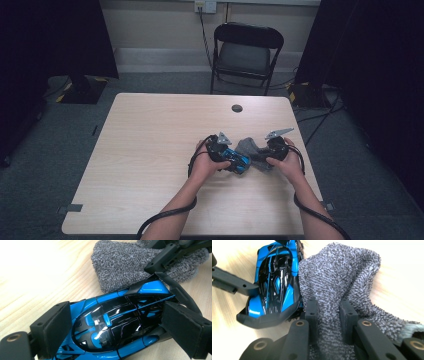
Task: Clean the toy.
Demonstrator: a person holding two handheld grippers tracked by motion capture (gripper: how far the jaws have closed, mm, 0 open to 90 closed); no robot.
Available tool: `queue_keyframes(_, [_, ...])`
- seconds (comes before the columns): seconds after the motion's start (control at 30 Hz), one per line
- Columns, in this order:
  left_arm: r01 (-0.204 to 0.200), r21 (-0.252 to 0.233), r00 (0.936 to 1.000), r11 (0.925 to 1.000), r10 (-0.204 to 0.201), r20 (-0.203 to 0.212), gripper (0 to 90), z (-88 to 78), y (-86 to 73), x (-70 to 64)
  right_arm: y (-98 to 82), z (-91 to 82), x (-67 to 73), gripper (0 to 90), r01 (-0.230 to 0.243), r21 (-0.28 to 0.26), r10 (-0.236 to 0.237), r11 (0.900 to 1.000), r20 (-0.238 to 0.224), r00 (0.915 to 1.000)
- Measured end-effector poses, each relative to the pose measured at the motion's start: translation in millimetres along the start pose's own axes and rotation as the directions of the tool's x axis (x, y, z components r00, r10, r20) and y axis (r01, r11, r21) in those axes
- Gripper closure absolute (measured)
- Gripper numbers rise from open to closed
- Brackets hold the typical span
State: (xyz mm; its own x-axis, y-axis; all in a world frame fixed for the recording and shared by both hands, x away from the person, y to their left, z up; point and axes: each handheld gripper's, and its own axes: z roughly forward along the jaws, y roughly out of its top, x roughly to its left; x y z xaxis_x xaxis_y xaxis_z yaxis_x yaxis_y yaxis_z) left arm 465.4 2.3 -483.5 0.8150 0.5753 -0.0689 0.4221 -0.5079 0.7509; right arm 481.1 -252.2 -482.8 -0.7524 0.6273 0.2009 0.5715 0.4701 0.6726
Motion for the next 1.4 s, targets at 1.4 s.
queue_keyframes(1.4, [0.01, -0.008, 0.9999, 0.9999, -0.01, 0.002, 17.9, -25.3, 15.3, 0.2, 8.5, -54.7, 17.0, 72.7, -0.064, -0.046, 0.07, 0.997, 0.138, 0.988])
